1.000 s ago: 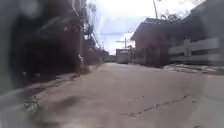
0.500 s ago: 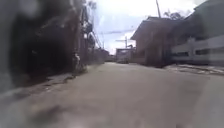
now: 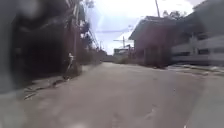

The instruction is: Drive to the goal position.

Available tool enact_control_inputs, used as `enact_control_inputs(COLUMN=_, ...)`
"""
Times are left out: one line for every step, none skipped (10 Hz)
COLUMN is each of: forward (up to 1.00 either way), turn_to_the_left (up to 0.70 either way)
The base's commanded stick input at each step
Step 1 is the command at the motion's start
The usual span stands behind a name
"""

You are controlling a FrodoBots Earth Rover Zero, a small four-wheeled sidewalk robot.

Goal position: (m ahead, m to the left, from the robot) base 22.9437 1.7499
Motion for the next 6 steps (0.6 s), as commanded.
enact_control_inputs(forward=1.0, turn_to_the_left=0.0)
enact_control_inputs(forward=1.0, turn_to_the_left=0.0)
enact_control_inputs(forward=1.0, turn_to_the_left=0.0)
enact_control_inputs(forward=1.0, turn_to_the_left=0.0)
enact_control_inputs(forward=1.0, turn_to_the_left=0.0)
enact_control_inputs(forward=1.0, turn_to_the_left=0.0)
